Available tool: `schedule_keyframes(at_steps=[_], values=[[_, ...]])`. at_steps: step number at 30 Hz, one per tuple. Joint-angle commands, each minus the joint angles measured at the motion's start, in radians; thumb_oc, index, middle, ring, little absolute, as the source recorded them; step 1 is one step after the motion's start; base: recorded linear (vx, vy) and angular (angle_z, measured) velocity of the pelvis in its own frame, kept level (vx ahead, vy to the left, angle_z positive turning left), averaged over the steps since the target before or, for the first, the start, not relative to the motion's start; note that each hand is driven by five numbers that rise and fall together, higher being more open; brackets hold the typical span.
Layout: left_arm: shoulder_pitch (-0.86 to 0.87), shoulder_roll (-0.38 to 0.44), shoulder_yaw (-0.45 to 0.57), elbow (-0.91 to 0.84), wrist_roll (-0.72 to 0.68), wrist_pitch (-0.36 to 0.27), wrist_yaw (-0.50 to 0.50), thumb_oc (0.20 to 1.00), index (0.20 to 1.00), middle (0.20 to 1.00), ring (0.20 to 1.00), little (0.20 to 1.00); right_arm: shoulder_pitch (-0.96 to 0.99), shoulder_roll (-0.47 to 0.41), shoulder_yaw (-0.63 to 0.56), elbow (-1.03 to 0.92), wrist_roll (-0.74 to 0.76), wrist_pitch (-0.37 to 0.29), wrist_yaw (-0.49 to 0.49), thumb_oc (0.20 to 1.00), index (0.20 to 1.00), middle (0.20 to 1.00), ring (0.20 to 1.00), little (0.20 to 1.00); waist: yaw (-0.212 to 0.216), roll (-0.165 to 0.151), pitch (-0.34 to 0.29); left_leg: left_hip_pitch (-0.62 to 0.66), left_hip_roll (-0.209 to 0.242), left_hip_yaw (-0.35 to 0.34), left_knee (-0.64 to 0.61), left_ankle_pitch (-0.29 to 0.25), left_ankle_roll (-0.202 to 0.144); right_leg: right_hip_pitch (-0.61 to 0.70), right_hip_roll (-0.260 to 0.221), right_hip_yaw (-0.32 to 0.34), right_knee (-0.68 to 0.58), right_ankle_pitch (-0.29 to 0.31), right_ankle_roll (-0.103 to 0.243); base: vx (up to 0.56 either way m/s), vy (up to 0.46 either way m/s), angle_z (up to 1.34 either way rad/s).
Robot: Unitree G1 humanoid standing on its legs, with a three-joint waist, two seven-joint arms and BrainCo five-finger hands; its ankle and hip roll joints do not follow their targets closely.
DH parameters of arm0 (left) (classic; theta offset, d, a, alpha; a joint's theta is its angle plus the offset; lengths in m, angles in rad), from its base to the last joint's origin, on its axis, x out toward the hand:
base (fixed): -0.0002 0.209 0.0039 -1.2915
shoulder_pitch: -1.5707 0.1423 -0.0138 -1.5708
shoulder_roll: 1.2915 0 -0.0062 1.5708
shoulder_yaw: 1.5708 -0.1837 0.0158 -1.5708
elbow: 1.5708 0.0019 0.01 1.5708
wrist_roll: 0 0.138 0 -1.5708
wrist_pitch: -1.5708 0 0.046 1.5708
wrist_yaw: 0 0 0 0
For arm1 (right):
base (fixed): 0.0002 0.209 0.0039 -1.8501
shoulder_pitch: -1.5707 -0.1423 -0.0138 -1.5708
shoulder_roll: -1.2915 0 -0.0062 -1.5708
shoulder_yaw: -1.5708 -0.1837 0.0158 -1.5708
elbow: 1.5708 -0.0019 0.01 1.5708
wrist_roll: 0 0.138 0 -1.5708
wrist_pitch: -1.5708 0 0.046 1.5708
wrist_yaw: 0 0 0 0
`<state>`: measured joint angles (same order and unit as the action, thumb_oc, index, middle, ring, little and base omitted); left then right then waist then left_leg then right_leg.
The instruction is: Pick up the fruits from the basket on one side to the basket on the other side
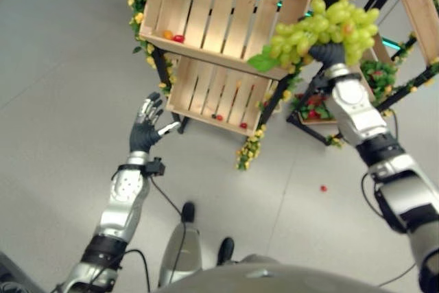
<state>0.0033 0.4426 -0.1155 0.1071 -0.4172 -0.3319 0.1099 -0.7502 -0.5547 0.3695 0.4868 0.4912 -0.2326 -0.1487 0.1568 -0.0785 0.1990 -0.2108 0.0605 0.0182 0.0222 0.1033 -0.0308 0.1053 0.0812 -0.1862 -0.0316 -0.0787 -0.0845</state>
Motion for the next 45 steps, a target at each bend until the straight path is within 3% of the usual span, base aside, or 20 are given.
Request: schedule_keyframes(at_steps=[1, 5, 7, 8, 9, 10, 11, 12, 14, 15, 16, 19, 25, 45], values=[[-0.006, 0.044, 0.007, -0.059, 0.029, -0.042, -0.005, 1.0, 1.0, 1.0, 1.0, 1.0, -0.035, -0.052, -0.06, -0.052, -0.008, -0.06, -0.012, 0.2, 0.2, 0.2, 0.2, 0.2, 0.008, -0.038, -0.085, 0.035, -0.057, 0.042, 0.008, -0.049, -0.014, -0.031, -0.115, 0.022, 0.059, -0.039, 0.162, 0.17, 0.191, -0.4], [0.0, 0.045, 0.013, -0.066, 0.039, -0.043, 0.005, 1.0, 1.0, 1.0, 1.0, 1.0, -0.004, -0.037, -0.074, -0.068, -0.023, -0.054, -0.008, 0.2, 0.2, 0.2, 0.2, 0.2, 0.009, -0.039, -0.098, 0.063, -0.084, 0.067, 0.01, -0.095, 0.022, -0.067, -0.158, 0.036, 0.146, -0.041, 0.197, 0.15, 0.208, -0.11], [0.002, 0.054, 0.02, -0.069, 0.06, -0.039, 0.01, 1.0, 1.0, 1.0, 1.0, 1.0, 0.021, -0.034, -0.084, -0.09, -0.043, -0.049, 0.002, 0.2, 0.2, 0.2, 0.2, 0.2, 0.001, -0.031, -0.091, 0.094, -0.097, 0.078, 0.009, -0.122, 0.045, -0.129, -0.196, 0.037, 0.289, 0.016, 0.238, 0.1, 0.192, -0.15], [0.002, 0.054, 0.02, -0.07, 0.061, -0.039, 0.01, 1.0, 1.0, 1.0, 1.0, 1.0, 0.022, -0.034, -0.085, -0.091, -0.044, -0.048, 0.001, 0.2, 0.2, 0.2, 0.2, 0.2, 0.002, -0.032, -0.091, 0.093, -0.099, 0.08, 0.01, -0.123, 0.047, -0.133, -0.198, 0.04, 0.297, 0.013, 0.24, 0.06, 0.141, -0.23], [0.004, 0.056, 0.022, -0.069, 0.064, -0.041, 0.009, 1.0, 1.0, 1.0, 1.0, 1.0, 0.026, -0.037, -0.086, -0.098, -0.05, -0.045, 0.001, 0.2, 0.2, 0.2, 0.2, 0.2, -0.003, -0.026, -0.085, 0.11, -0.101, 0.083, 0.006, -0.126, 0.053, -0.163, -0.214, 0.042, 0.356, 0.052, 0.253, 0.02, 0.183, -0.14], [0.002, 0.067, 0.02, -0.074, 0.068, -0.047, 0.013, 1.0, 1.0, 1.0, 1.0, 1.0, 0.006, -0.034, -0.091, -0.086, -0.056, -0.049, -0.009, 0.2, 0.2, 0.2, 0.2, 0.2, -0.017, -0.002, -0.053, 0.132, -0.093, 0.084, 0.004, -0.129, 0.065, -0.226, -0.227, 0.045, 0.451, 0.091, 0.255, 0.03, 0.217, -0.08], [0.005, 0.072, 0.023, -0.076, 0.071, -0.052, 0.014, 1.0, 1.0, 1.0, 1.0, 1.0, -0.01, -0.037, -0.086, -0.077, -0.06, -0.045, -0.01, 0.2, 0.2, 0.2, 0.2, 0.2, -0.018, 0.006, -0.047, 0.145, -0.088, 0.09, -0.006, -0.134, 0.065, -0.256, -0.232, 0.032, 0.453, 0.073, 0.243, 0.03, 0.181, 0.03], [0.005, 0.073, 0.027, -0.075, 0.071, -0.055, 0.016, 1.0, 1.0, 1.0, 1.0, 1.0, -0.039, -0.034, -0.075, -0.059, -0.053, -0.045, -0.013, 0.2, 0.2, 0.2, 0.2, 0.2, -0.017, 0.011, -0.044, 0.158, -0.084, 0.1, -0.021, -0.136, 0.059, -0.282, -0.237, 0.011, 0.404, 0.055, 0.233, 0.05, 0.057, -0.02], [0.003, 0.074, 0.031, -0.072, 0.056, -0.058, 0.017, 1.0, 1.0, 1.0, 1.0, 1.0, -0.088, -0.037, -0.061, -0.035, -0.04, -0.045, -0.019, 0.2, 0.2, 0.2, 0.2, 0.2, -0.024, 0.004, -0.034, 0.165, -0.096, 0.097, -0.027, -0.136, 0.049, -0.311, -0.21, 0.03, 0.261, 0.054, 0.22, 0.06, -0.022, -0.23], [0.002, 0.074, 0.033, -0.071, 0.055, -0.058, 0.017, 1.0, 1.0, 1.0, 1.0, 1.0, -0.092, -0.036, -0.059, -0.032, -0.039, -0.046, -0.019, 0.2, 0.2, 0.2, 0.2, 0.2, -0.024, 0.007, -0.033, 0.166, -0.093, 0.097, -0.027, -0.139, 0.048, -0.303, -0.206, 0.029, 0.249, 0.059, 0.219, 0.11, -0.109, -0.27], [-0.001, 0.076, 0.035, -0.062, 0.038, -0.051, 0.01, 1.0, 1.0, 1.0, 1.0, 1.0, -0.108, -0.044, -0.046, -0.043, -0.039, -0.036, -0.023, 0.2, 0.2, 0.2, 0.2, 0.2, -0.033, -0.012, -0.031, 0.166, -0.105, 0.084, -0.017, -0.148, 0.043, -0.278, -0.183, 0.077, 0.144, 0.078, 0.221, 0.12, -0.117, -0.01], [0.014, 0.064, 0.032, -0.065, 0.029, -0.049, 0.002, 1.0, 1.0, 1.0, 1.0, 1.0, -0.151, -0.041, -0.029, -0.033, -0.034, -0.04, -0.029, 0.2, 0.2, 0.2, 0.2, 0.2, -0.011, -0.02, -0.034, 0.155, -0.106, 0.088, -0.012, -0.159, 0.037, -0.24, -0.175, 0.071, 0.082, 0.094, 0.209, 0.07, -0.127, 0.3], [0.01, 0.059, 0.013, -0.063, 0.015, -0.042, 0.006, 1.0, 1.0, 1.0, 1.0, 1.0, -0.224, -0.044, 0.009, -0.023, -0.055, -0.034, -0.044, 0.2, 0.2, 0.2, 0.2, 0.2, -0.004, -0.023, -0.031, 0.121, -0.088, 0.066, 0.003, -0.155, 0.018, -0.231, -0.16, 0.037, 0.067, 0.086, 0.191, 0.04, -0.133, 0.15], [-0.059, 0.084, -0.044, -0.038, -0.011, -0.037, 0.038, 1.0, 1.0, 1.0, 1.0, 1.0, -0.442, 0.115, 0.104, 0.172, -0.046, -0.018, -0.107, 0.2, 0.2, 0.2, 0.2, 0.2, 0.017, -0.046, 0.005, 0.06, -0.08, 0.013, 0.035, -0.159, 0.013, -0.264, -0.149, 0.015, 0.108, 0.052, 0.174, 0.01, -0.03, 0.06]])
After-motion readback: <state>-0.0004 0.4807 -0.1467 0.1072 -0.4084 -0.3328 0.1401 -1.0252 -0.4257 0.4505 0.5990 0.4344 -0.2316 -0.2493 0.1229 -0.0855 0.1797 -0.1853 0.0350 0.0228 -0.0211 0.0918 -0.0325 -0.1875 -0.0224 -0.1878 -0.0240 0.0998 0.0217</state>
